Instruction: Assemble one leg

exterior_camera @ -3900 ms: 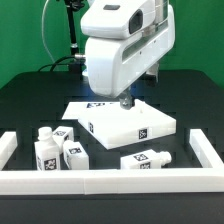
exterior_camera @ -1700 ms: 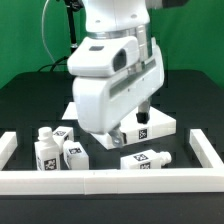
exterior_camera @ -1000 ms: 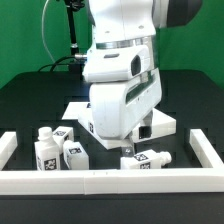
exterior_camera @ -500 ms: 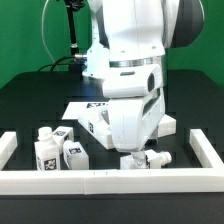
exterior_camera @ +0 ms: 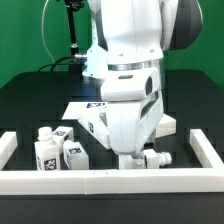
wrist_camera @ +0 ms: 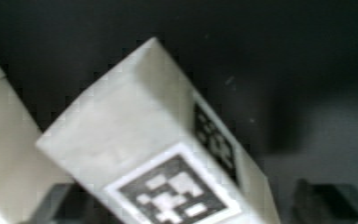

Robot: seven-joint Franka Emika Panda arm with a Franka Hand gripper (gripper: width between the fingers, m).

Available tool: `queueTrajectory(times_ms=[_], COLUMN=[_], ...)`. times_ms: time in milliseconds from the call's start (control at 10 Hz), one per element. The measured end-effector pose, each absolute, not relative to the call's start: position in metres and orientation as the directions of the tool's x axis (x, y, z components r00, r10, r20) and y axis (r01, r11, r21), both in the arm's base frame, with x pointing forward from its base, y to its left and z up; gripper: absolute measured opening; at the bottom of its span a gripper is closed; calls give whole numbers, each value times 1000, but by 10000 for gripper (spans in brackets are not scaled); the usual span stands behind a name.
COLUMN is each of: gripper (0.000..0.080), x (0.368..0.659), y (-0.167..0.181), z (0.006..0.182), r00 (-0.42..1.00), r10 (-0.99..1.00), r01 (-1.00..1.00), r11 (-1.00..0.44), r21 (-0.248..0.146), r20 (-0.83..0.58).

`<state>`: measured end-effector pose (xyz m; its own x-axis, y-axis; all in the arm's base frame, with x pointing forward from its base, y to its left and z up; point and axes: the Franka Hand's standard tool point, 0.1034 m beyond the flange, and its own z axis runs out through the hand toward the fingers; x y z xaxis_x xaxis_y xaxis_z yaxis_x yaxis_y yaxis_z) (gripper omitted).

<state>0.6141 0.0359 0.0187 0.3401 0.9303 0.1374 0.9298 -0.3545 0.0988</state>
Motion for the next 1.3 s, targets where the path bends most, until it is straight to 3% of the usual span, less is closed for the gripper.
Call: queueTrajectory(times_ms=[100,300,600,800,1200,1300], gripper=[281,284,284,284,284,284], x=[614,615,608,608,605,590], y=[36,37,65,78,77,86], z=[19,21,70,92,87,93], r00=[340,337,186,135,144,190], r10=[930,931,978,987,986,978], r01=[930,930,964,966,967,959], r11=[-355,-352,-200,-151,-159,-204], r21=[99,102,172,208,198,197], r20=[137,137,96,86,85,89])
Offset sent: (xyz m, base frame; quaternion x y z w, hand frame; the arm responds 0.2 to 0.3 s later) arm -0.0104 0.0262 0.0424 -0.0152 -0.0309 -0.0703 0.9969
